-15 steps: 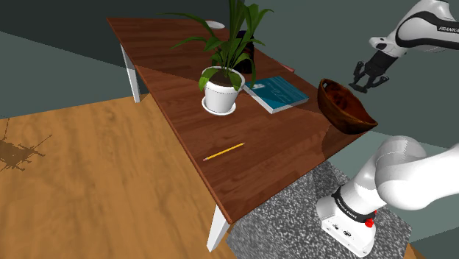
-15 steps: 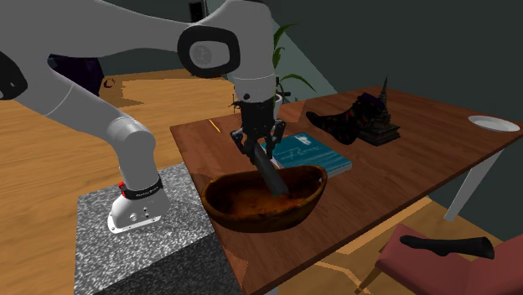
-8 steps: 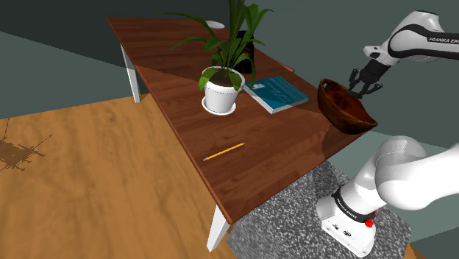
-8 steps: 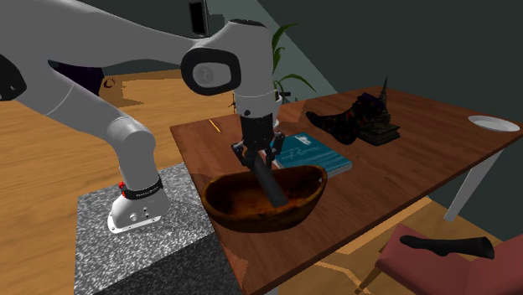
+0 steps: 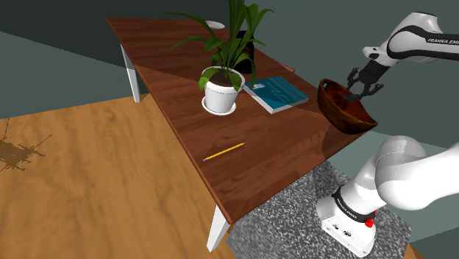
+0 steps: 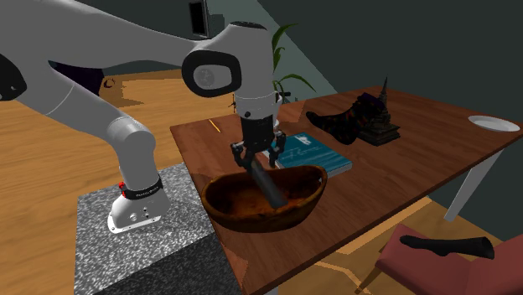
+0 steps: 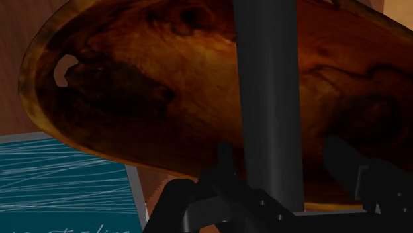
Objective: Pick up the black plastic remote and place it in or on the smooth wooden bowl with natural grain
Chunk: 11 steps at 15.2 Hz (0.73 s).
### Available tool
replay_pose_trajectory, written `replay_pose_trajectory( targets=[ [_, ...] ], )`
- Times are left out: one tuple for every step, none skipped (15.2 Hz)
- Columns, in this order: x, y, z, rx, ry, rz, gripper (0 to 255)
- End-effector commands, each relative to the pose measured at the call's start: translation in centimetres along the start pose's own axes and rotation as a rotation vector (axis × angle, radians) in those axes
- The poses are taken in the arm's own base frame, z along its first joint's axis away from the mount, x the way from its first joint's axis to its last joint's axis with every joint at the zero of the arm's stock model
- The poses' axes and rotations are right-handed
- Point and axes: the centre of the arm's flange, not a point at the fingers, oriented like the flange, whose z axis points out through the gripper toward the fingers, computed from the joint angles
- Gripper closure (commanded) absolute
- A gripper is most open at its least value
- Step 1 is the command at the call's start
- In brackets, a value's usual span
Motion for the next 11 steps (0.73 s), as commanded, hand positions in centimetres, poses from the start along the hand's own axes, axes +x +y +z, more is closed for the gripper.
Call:
replay_pose_trajectory(
  targets=[
    [0.0, 0.0, 0.0, 0.000, 0.000, 0.000, 0],
    [0.0, 0.0, 0.0, 0.000, 0.000, 0.000, 0],
    [0.0, 0.0, 0.0, 0.000, 0.000, 0.000, 0],
    [0.0, 0.0, 0.0, 0.000, 0.000, 0.000, 0],
    [0.0, 0.0, 0.0, 0.000, 0.000, 0.000, 0],
    [0.0, 0.0, -1.3, 0.000, 0.000, 0.000, 0],
    [0.0, 0.0, -2.6, 0.000, 0.000, 0.000, 0],
    [0.0, 0.0, -4.0, 0.000, 0.000, 0.000, 0],
    [0.0, 0.0, -5.0, 0.000, 0.000, 0.000, 0],
    [0.0, 0.0, -5.0, 0.000, 0.000, 0.000, 0],
    [0.0, 0.0, -5.0, 0.000, 0.000, 0.000, 0]
  ],
)
